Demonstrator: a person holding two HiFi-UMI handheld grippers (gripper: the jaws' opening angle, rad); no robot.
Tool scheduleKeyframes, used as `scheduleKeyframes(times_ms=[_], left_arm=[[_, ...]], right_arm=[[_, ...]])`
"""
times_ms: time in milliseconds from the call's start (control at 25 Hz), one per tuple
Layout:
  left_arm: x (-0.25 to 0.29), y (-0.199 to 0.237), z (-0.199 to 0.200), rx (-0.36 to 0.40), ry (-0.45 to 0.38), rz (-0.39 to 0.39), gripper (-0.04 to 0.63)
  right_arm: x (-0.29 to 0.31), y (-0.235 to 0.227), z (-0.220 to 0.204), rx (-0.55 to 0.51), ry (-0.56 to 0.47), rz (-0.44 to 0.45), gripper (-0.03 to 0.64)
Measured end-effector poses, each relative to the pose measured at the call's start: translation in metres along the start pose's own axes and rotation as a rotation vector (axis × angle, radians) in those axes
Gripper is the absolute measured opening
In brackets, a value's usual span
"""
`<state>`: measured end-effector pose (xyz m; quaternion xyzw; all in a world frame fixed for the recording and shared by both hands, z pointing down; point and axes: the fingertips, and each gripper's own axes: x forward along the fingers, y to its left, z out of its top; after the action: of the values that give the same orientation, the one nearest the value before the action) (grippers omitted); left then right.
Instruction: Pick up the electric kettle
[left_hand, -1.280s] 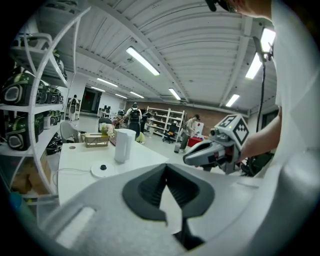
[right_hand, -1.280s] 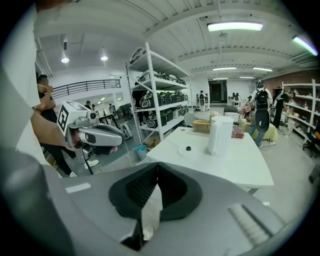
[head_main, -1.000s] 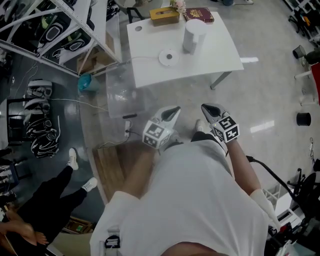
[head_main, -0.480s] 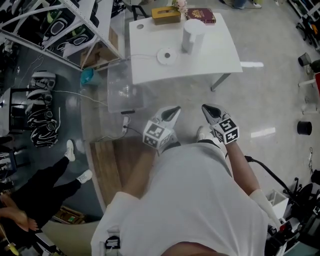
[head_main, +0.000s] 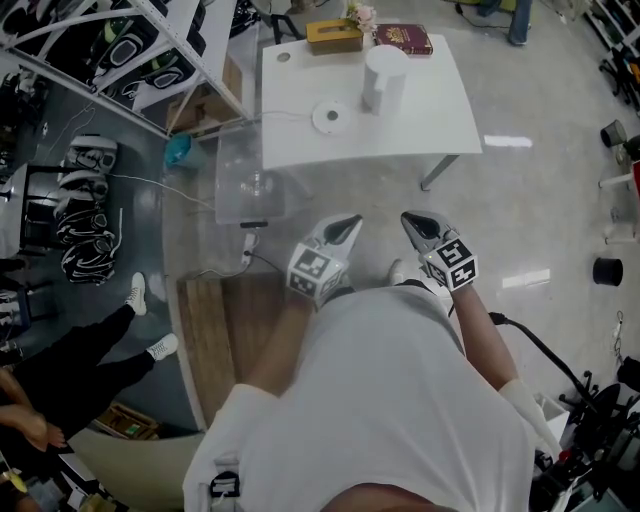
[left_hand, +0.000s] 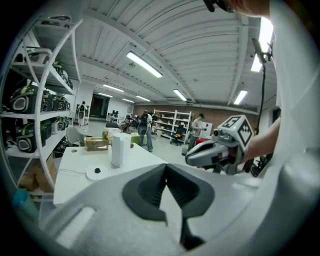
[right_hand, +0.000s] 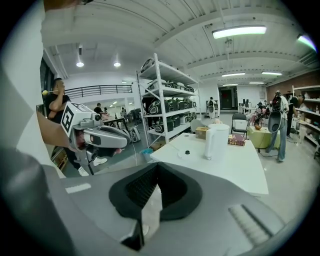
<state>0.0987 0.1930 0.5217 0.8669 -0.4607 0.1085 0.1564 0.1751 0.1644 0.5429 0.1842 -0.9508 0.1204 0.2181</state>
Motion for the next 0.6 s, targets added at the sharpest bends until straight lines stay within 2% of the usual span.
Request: scheduleKeyframes(times_ms=[600], left_arm=[[0.0061,-0.0081,0.0026,-0.015,0.0,0.001,0.0]], right_arm=[[-0.0029,0.0009,0.009,0.024,-0.039,0.045,0.003]])
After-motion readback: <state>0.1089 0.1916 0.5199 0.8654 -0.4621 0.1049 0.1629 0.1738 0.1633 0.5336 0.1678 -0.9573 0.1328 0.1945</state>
